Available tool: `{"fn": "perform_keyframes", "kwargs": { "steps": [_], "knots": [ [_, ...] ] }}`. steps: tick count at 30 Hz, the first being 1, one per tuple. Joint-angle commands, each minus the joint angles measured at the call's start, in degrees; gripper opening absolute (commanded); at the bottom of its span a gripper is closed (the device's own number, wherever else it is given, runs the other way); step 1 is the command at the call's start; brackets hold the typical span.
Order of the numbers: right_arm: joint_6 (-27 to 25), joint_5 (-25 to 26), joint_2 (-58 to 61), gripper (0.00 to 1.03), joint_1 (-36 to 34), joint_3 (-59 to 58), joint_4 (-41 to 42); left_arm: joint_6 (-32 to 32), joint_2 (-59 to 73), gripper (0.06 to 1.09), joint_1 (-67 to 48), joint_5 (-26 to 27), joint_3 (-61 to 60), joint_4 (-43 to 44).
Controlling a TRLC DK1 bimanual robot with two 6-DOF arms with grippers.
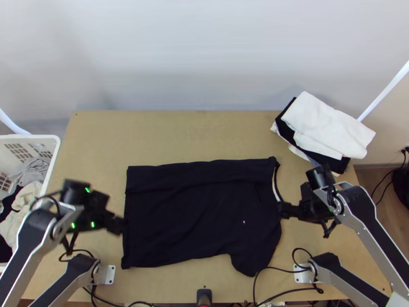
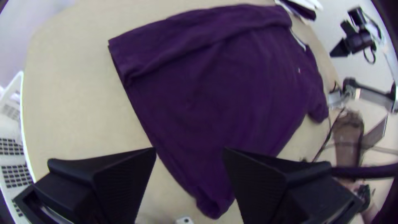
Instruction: Fold the t-shirt
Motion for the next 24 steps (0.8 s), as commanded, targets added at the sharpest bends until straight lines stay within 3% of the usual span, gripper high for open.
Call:
{"fn": "perform_keyframes", "kwargs": {
  "steps": [1,2,8,24],
  "knots": [
    [0.8,-1.8,0.0,0.99,0.4,-1.9,-2.4,1.8,1.9,0.7,-6.3,-2.3,-0.9,-7.1],
    [0.9,-2.2,0.1,0.99,0.7,-2.1,-2.4,0.8,3.2,0.66,-7.8,-2.4,-0.5,-8.3],
    [2.0,-3.0,0.4,0.99,2.6,-2.1,-2.4,-7.0,9.7,0.64,-20.5,-2.5,-1.7,-12.1],
    [1.9,-3.6,-0.3,0.99,2.7,-2.1,-2.9,-13.5,24.7,0.64,-33.8,-3.1,-6.2,-12.1]
  ]
}}
